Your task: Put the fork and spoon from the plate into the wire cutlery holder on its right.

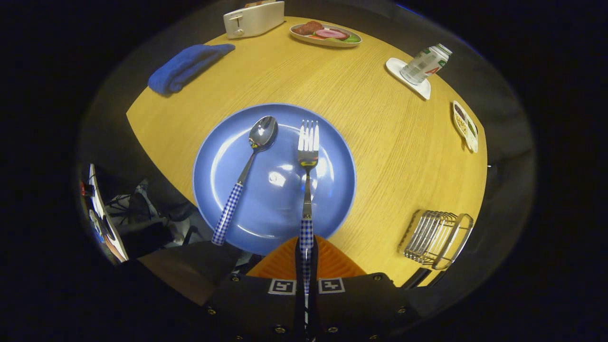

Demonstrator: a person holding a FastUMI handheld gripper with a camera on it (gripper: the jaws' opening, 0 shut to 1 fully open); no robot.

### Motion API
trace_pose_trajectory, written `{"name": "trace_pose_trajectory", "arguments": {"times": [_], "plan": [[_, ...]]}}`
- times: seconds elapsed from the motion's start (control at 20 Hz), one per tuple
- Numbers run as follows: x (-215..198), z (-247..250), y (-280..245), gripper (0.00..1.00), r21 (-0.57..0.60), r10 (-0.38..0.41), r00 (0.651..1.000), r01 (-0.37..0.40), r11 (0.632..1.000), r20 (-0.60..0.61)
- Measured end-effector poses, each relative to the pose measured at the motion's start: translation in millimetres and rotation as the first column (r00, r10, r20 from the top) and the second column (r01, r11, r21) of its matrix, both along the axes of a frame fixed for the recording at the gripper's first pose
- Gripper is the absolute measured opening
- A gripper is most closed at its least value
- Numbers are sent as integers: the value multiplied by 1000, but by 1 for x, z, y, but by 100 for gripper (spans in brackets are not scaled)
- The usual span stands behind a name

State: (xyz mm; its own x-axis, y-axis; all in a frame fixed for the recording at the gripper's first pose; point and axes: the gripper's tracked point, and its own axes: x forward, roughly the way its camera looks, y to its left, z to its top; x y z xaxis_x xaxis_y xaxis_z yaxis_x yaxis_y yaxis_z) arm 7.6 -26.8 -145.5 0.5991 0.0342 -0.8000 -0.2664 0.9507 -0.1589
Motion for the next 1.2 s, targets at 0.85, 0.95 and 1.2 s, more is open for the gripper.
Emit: {"name": "trace_pose_trajectory", "arguments": {"times": [0.85, 0.95, 1.2], "plan": [[-121, 16, -187, 3, -106, -199, 965, 183, 977, -173], [-122, 12, -201, 3, -122, -204, 958, 182, 976, -204], [-116, 11, -224, 3, -212, -189, 938, 129, 969, -291]]}}
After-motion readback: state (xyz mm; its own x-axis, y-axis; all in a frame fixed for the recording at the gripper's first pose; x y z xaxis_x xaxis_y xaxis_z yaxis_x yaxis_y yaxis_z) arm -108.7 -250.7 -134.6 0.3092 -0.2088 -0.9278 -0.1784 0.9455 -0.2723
